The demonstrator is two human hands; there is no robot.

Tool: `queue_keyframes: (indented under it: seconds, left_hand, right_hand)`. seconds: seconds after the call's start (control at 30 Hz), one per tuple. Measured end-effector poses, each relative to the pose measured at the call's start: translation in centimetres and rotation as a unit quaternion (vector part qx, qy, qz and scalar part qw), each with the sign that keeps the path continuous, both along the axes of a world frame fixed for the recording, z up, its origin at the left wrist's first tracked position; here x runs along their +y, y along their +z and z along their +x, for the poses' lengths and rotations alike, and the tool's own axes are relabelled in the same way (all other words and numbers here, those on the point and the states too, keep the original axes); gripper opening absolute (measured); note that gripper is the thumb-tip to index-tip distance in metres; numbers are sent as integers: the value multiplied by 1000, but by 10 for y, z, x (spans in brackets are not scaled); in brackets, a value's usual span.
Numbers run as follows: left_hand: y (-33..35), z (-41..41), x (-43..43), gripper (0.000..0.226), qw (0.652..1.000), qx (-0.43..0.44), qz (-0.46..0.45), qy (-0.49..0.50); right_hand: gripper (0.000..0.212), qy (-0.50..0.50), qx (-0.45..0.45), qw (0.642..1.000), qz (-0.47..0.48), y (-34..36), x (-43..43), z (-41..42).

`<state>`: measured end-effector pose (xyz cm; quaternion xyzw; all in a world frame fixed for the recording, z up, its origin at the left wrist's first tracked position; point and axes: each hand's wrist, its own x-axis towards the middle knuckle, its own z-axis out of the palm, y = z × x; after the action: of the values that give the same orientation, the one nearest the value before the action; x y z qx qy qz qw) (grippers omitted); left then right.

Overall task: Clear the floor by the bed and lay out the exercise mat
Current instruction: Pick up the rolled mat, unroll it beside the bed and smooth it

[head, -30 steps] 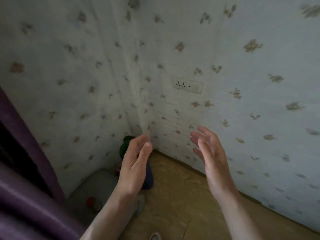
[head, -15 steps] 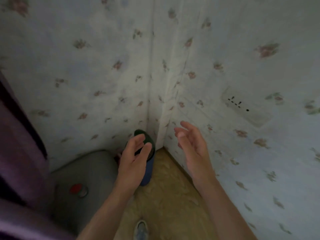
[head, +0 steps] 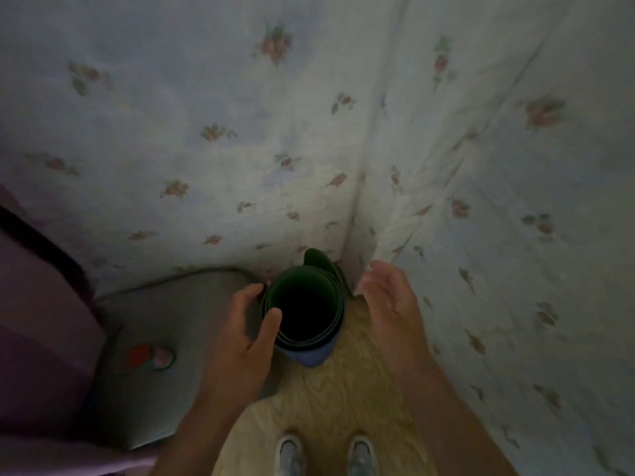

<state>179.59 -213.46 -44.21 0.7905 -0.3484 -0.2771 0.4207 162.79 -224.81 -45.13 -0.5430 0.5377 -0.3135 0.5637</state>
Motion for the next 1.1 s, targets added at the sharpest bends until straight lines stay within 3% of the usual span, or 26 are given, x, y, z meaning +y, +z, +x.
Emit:
queue_keyframes:
  seconds: [0.07, 0.2, 0.3, 0.43, 0.5, 0.6, 0.73, 1.1]
  left_hand:
    - [-39, 8, -13, 42, 998, -64, 26, -9]
    - [-110, 23, -41, 33, 994, -94, 27, -44]
    - [-162, 41, -58, 42, 990, -122, 58, -49]
    - [-204, 59, -70, 34, 981, -156, 114, -26]
    - [-210, 64, -72, 30, 980, -164, 111, -17]
    - [-215, 75, -74, 37, 978, -172, 119, 14]
    - [-226, 82, -72, 28, 985, -130, 117, -4]
    - [-227, 32, -21, 23, 985, -145, 94, 20]
  right_hand:
    - [37, 17, 44, 999, 0, -39, -17, 8]
    - [57, 77, 171, 982, -16, -112, -38, 25]
    - [70, 123, 261, 957, 0, -158, -47, 38]
    - [34, 148, 330, 931, -42, -188, -50, 51]
    - [31, 145, 356, 921, -66, -193, -52, 55]
    - [28, 148, 370, 914, -80, -200, -57, 58]
    - [20, 148, 372, 910, -113, -207, -59, 57]
    - [19, 180, 335, 914, -137, -208, -12, 27]
